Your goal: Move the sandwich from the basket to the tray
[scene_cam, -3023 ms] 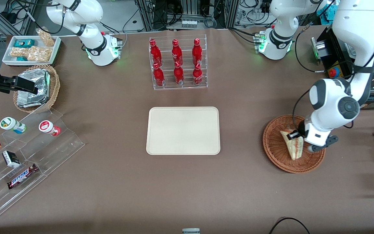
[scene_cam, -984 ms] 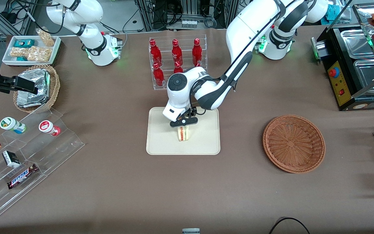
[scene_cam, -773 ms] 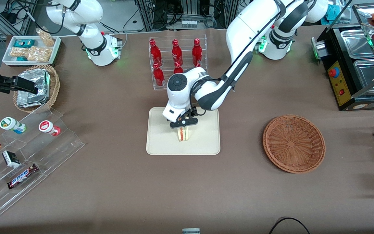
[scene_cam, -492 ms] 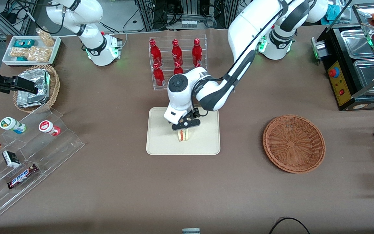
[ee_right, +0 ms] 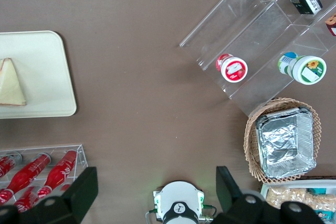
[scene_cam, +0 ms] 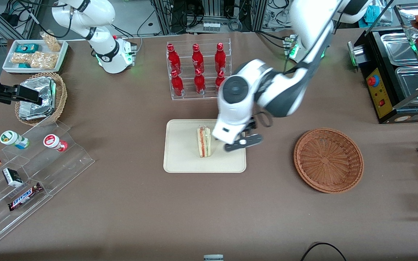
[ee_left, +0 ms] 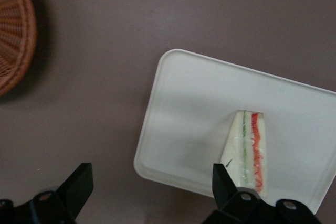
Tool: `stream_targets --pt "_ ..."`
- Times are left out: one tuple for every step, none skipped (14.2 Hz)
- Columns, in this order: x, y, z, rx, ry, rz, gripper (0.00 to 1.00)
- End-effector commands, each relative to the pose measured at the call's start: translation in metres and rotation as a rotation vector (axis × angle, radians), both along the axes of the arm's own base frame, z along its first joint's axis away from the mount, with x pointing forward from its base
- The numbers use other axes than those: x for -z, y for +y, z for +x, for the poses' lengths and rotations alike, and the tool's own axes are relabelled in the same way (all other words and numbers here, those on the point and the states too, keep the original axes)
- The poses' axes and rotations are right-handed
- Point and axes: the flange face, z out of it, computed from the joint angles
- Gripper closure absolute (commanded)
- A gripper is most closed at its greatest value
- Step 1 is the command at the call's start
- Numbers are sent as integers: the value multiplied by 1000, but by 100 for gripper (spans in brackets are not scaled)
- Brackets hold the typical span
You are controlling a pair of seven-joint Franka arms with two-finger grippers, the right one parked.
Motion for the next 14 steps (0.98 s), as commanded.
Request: stream_targets --pt "-54 77 4 30 89 -4 0" --pt "-67 105 8 34 110 10 0" --pt "-76 131 11 37 138 30 0" --pt "-90 166 13 41 165 39 0" --pt "-102 200 16 57 182 34 0" --pt "-119 233 14 92 200 23 0" --pt "-129 260 11 107 222 13 0" --pt "-135 280 9 130 244 3 0" --pt "-140 288 7 147 251 -1 0" --pt "-148 298 6 142 242 -7 0" --pt "-152 307 5 124 239 -10 0" --pt "-159 309 0 116 243 -10 0" --pt "-168 308 1 102 225 -15 0" --pt "-177 303 5 74 195 -17 0"
